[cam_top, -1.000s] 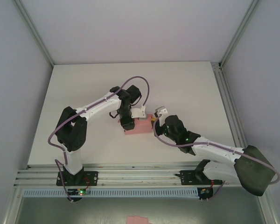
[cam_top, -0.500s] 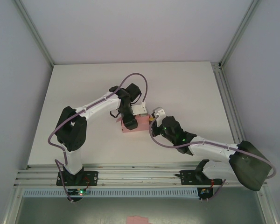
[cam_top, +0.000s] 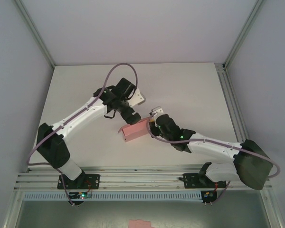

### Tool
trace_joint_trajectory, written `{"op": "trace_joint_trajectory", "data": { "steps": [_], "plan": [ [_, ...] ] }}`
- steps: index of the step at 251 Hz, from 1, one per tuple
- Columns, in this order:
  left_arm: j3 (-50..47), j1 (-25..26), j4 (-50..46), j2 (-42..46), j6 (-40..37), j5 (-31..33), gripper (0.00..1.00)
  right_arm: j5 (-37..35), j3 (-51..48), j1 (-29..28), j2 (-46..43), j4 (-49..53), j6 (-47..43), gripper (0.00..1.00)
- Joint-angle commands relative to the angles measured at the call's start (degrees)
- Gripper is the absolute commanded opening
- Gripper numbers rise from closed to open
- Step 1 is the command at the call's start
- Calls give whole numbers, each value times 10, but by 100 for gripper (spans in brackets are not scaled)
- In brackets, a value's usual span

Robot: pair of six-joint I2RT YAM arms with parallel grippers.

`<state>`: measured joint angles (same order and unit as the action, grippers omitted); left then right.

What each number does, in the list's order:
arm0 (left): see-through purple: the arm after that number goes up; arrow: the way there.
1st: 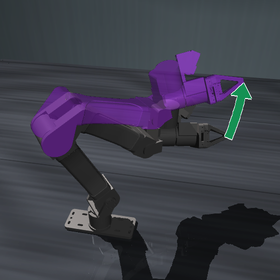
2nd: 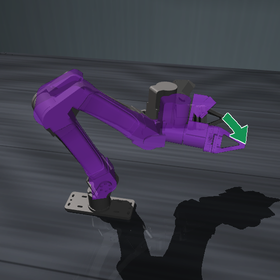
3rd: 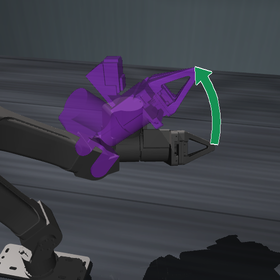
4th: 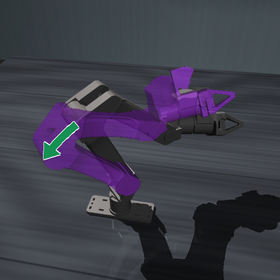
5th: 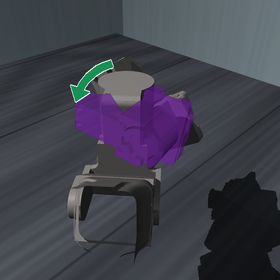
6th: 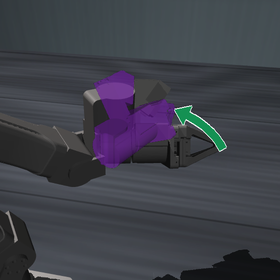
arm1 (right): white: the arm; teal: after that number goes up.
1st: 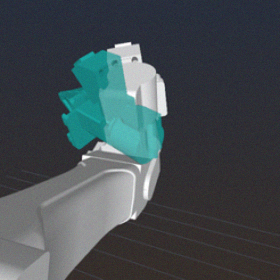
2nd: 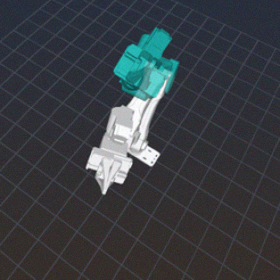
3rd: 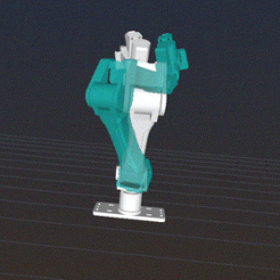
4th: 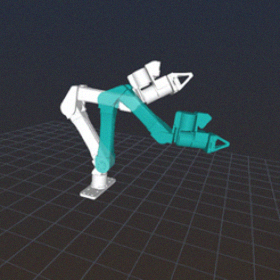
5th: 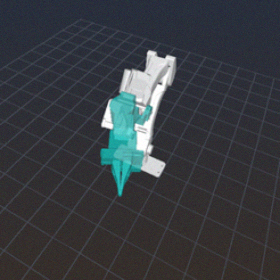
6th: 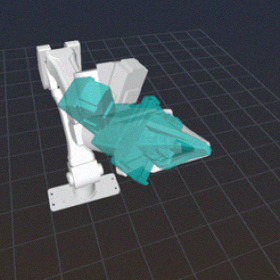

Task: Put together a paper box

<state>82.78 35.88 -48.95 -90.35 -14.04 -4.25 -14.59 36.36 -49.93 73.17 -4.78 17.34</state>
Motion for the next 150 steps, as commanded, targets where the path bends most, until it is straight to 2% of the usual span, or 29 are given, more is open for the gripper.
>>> {"op": "trace_joint_trajectory", "data": {
  "steps": [1, 35, 51, 64, 71, 93, 115, 150],
  "plan": [
    [-31, -2, -8, 56, 135, 73, 98, -23, 30, -10, 43, 157, 35, 0],
    [-97, 2, -9, 143, 218, 92, 97, -33, 75, -13, 69, 204, 53, 0],
    [-136, 4, -6, 179, 255, 92, 89, -32, 82, -15, 75, 207, 57, 0],
    [-155, 5, -10, 194, 277, 85, 71, -32, 86, -18, 77, 208, 59, 0],
    [-157, 7, -18, 197, 284, 80, 66, -28, 90, -20, 79, 211, 59, 0],
    [-163, 12, -15, 194, 307, 73, 63, -27, 100, -28, 83, 216, 57, 0],
    [-157, 18, -8, 170, 331, 43, 55, -29, 105, -31, 84, 220, 60, 0],
    [-147, 36, -35, 144, 361, 75, 52, -27, 106, -35, 87, 218, 70, 0]
  ]
}}
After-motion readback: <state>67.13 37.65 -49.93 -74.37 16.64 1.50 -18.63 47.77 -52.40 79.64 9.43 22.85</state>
